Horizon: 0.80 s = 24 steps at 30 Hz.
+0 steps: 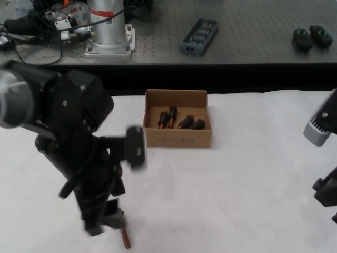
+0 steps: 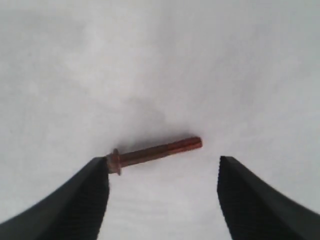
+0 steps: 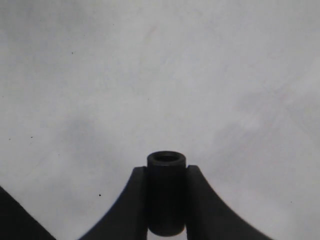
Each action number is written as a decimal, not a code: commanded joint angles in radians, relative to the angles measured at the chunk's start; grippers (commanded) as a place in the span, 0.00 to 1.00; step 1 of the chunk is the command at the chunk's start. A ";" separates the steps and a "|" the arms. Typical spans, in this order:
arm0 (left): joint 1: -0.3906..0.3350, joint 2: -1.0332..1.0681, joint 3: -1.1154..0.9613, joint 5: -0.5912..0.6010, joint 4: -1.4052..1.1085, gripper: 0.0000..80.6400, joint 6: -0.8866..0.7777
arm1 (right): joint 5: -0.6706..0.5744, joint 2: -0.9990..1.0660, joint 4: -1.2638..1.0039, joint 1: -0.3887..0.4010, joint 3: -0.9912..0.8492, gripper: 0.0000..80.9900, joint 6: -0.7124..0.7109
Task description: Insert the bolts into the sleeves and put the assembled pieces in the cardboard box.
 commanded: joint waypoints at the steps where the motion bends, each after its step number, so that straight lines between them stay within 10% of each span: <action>1: -0.012 -0.056 -0.005 0.090 0.030 0.58 -0.715 | -0.014 -0.015 0.024 -0.005 -0.003 0.03 0.007; 10: -0.021 -0.048 0.037 -0.002 0.012 0.58 -1.645 | -0.014 -0.015 0.035 -0.005 -0.003 0.03 0.007; 24: -0.022 -0.034 0.208 -0.124 -0.248 0.52 -2.116 | -0.014 -0.015 0.036 -0.005 -0.003 0.03 0.007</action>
